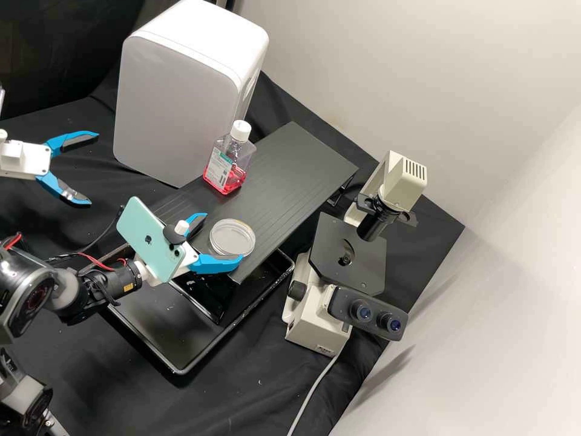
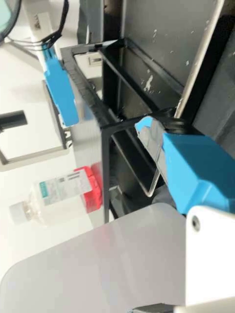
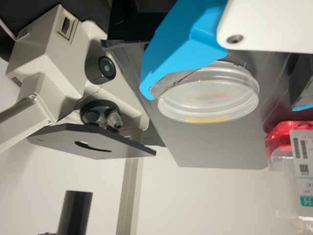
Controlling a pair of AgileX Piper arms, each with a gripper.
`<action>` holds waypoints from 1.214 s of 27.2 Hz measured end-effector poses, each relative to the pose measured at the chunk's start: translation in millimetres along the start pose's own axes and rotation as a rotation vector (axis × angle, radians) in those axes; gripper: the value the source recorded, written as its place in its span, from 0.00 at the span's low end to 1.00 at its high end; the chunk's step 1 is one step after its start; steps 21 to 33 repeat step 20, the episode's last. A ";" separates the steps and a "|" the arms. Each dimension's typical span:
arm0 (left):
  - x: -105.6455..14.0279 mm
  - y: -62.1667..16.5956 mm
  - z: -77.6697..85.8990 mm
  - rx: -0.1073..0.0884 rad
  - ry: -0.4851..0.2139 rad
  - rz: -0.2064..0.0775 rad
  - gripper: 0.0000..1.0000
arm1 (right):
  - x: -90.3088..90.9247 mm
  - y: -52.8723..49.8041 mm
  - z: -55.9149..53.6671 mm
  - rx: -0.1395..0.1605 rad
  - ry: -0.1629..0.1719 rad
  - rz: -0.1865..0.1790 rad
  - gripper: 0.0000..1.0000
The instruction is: Place the lid on the petri dish
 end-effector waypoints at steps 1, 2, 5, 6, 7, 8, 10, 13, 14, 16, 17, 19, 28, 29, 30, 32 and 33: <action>-0.7 1.6 0.1 0.002 0.000 0.007 1.00 | -0.3 0.2 -0.2 0.003 0.002 0.005 1.00; -1.0 2.7 0.1 0.003 0.002 0.011 1.00 | -0.6 -0.1 -0.4 0.008 -0.001 0.006 1.00; -0.9 2.6 0.0 0.002 0.003 0.011 1.00 | -2.5 -0.8 2.0 0.036 -0.009 0.000 1.00; -0.9 2.6 0.0 0.002 0.003 0.011 1.00 | -2.9 -0.8 2.4 0.045 -0.010 0.000 1.00; -0.9 2.6 0.0 0.002 0.003 0.011 1.00 | -2.9 -0.8 2.4 0.055 -0.010 0.000 1.00; -0.9 2.6 0.0 0.002 0.003 0.011 1.00 | -2.9 -0.7 2.3 0.061 -0.009 0.001 1.00; -0.9 2.6 0.0 0.002 0.003 0.011 1.00 | -3.0 -0.1 1.8 0.071 -0.006 0.006 1.00; -0.9 2.6 0.0 0.002 0.003 0.011 1.00 | -4.7 3.1 2.7 0.093 -0.005 0.017 1.00; -0.9 2.6 0.0 0.002 0.003 0.011 1.00 | -5.3 4.1 3.4 0.096 -0.007 0.021 1.00; -0.9 2.6 0.0 0.002 0.003 0.011 1.00 | -5.9 4.6 3.4 0.099 -0.006 0.022 1.00; -0.9 2.6 0.0 0.002 0.003 0.011 1.00 | -6.1 5.0 3.1 0.101 -0.005 0.024 1.00; -0.9 2.6 0.0 0.002 0.003 0.011 1.00 | -6.1 5.7 3.1 0.102 -0.004 0.027 1.00; -0.9 2.6 0.0 0.002 0.003 0.011 1.00 | -6.1 6.4 3.2 0.102 -0.005 0.030 1.00; -0.9 2.6 0.0 0.002 0.003 0.011 1.00 | -6.1 6.4 3.2 0.102 -0.005 0.030 1.00; -0.9 2.6 0.0 0.002 0.003 0.011 1.00 | -6.1 6.4 3.2 0.102 -0.005 0.030 1.00; -0.9 2.6 0.0 0.002 0.003 0.011 1.00 | -6.1 6.4 3.2 0.102 -0.005 0.030 1.00; -0.9 2.6 0.0 0.002 0.003 0.011 1.00 | -6.1 6.4 3.2 0.102 -0.005 0.030 1.00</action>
